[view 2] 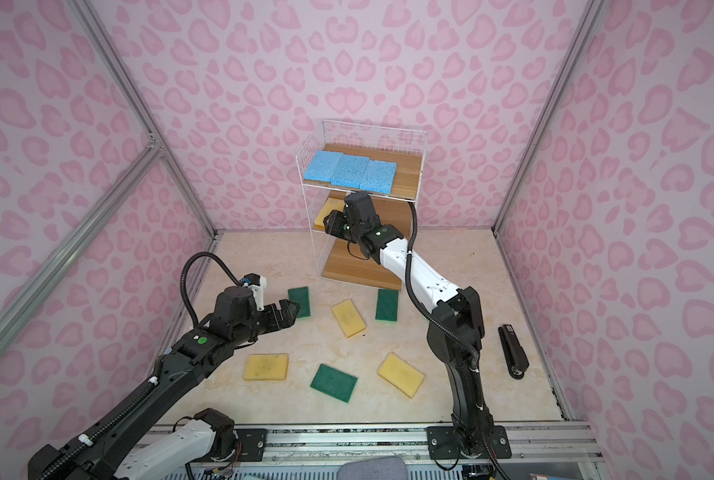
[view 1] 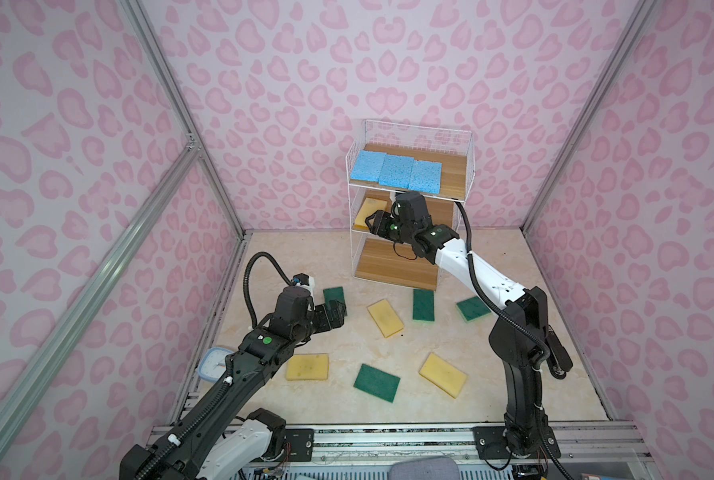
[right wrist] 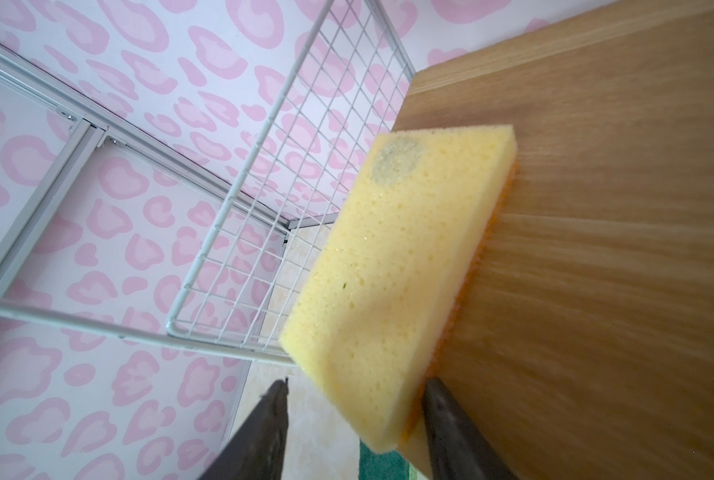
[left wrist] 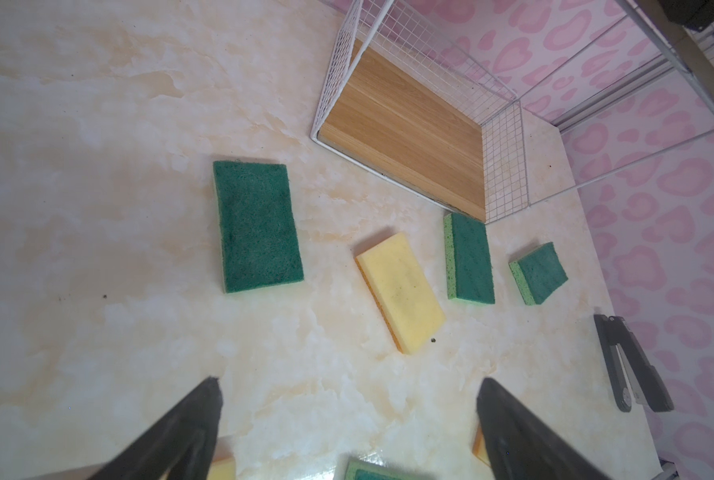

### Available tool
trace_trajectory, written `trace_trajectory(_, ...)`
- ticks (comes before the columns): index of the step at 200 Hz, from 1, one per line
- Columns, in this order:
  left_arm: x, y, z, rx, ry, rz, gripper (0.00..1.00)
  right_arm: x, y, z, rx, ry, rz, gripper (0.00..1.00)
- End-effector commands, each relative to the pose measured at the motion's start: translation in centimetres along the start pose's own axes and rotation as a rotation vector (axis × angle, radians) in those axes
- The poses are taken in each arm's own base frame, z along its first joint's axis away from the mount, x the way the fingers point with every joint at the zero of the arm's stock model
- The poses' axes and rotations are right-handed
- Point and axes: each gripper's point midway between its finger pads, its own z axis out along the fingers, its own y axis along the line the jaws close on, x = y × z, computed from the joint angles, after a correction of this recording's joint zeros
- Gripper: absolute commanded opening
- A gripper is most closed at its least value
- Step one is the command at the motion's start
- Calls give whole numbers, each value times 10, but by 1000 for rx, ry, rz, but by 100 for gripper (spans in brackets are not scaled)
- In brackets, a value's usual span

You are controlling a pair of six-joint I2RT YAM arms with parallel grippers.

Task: Place and organize the cleaning sponges onto the shelf
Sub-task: 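Lower the yellow sponge flat onto the middle shelf with the right gripper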

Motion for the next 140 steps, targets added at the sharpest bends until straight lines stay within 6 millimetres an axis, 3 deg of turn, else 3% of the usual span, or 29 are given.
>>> trace_trajectory(1,1,3,1,-10,0,0,97,3,0,0,-7,6,0,56)
trace_trajectory(81,9,32,14,-108,38,-69,100,-5,7,-35,-17,-41,-43,68)
trace_trajectory(121,16,47,18,-162,49,-91,75,11,13,-48,-31,-17,-84,68)
trace_trajectory(140,25,62,15,-226,63,-111,73,20,16,-57,-46,-9,-101,68)
